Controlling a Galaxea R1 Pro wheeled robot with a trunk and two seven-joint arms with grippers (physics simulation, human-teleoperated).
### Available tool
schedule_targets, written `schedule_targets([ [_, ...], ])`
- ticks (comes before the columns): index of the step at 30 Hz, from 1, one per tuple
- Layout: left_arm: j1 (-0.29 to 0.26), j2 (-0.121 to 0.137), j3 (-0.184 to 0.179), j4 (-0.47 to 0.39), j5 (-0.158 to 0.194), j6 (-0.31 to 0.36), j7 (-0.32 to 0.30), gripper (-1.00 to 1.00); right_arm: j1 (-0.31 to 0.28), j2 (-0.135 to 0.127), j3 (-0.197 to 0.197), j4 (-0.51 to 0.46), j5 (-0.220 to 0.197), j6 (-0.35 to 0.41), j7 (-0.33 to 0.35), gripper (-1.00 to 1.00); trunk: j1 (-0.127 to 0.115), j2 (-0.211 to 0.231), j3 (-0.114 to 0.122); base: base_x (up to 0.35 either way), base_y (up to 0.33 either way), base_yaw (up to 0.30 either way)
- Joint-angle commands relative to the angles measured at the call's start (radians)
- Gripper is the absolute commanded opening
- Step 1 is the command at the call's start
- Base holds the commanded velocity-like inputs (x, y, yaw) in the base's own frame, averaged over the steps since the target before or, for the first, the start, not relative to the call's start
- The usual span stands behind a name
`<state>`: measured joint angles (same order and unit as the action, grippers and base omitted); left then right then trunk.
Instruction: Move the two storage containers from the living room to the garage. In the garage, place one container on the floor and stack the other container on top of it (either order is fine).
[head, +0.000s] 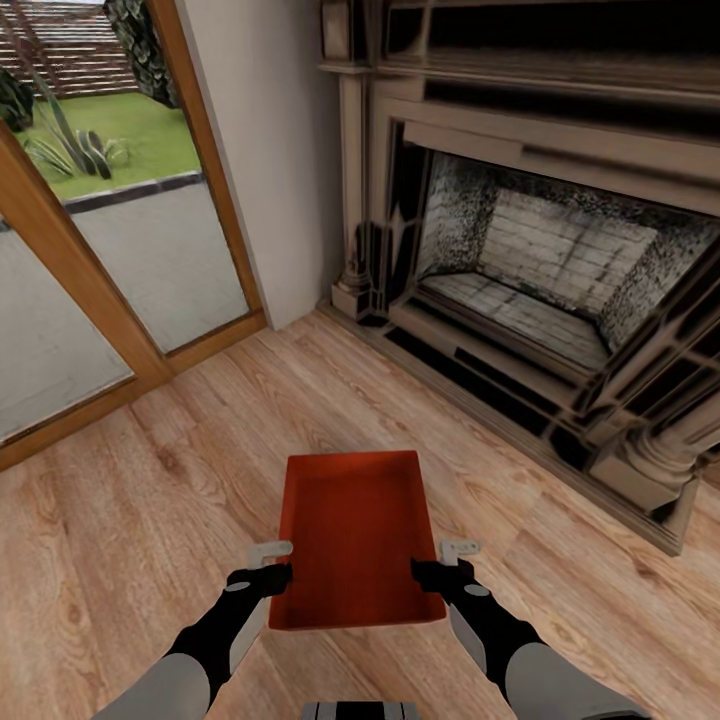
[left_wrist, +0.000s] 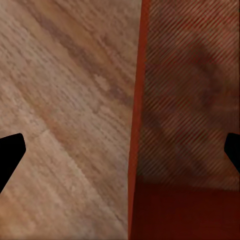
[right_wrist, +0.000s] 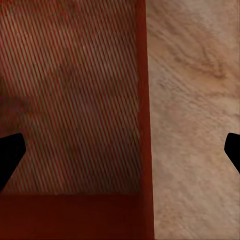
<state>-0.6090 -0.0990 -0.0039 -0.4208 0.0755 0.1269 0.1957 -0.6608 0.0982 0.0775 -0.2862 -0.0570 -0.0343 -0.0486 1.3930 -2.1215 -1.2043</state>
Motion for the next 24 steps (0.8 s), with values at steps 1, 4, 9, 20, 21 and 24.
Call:
schedule_targets([
  [1, 0.0, 0.0, -0.001, -0.002, 0.009, 0.005, 0.004, 1.0, -0.001, -0.001, 0.007, 0.001, -0.005, -0.003, -0.007, 1.0, 0.004, -0.007, -0.004, 0.0, 0.0, 0.0],
  [4, 0.0, 0.001, 0.0, -0.003, 0.009, 0.005, 0.004, 1.0, -0.001, 0.0, 0.008, -0.001, 0.0, -0.004, -0.008, 1.0, 0.004, -0.007, -0.004, 0.0, 0.0, 0.0],
  [9, 0.0, 0.001, 0.001, -0.009, 0.009, 0.005, 0.005, 1.0, -0.001, 0.001, 0.015, -0.015, 0.009, -0.004, -0.009, 1.0, 0.004, -0.007, -0.004, 0.0, 0.0, 0.0],
  [20, 0.0, 0.001, 0.002, -0.015, 0.009, 0.005, 0.005, 1.0, -0.002, 0.005, 0.013, -0.018, 0.006, 0.0, -0.023, 1.0, 0.004, -0.007, -0.004, 0.0, 0.0, 0.01],
  [21, 0.0, 0.001, 0.002, -0.016, 0.009, 0.005, 0.005, 1.0, -0.002, 0.005, 0.013, -0.018, 0.006, 0.001, -0.023, 1.0, 0.004, -0.007, -0.004, 0.0, 0.0, 0.116],
  [24, 0.0, 0.001, 0.002, -0.015, 0.009, 0.005, 0.005, 1.0, -0.002, 0.002, 0.011, -0.018, 0.003, 0.004, -0.025, 1.0, 0.004, -0.007, -0.004, 0.0, 0.0, 0.172],
])
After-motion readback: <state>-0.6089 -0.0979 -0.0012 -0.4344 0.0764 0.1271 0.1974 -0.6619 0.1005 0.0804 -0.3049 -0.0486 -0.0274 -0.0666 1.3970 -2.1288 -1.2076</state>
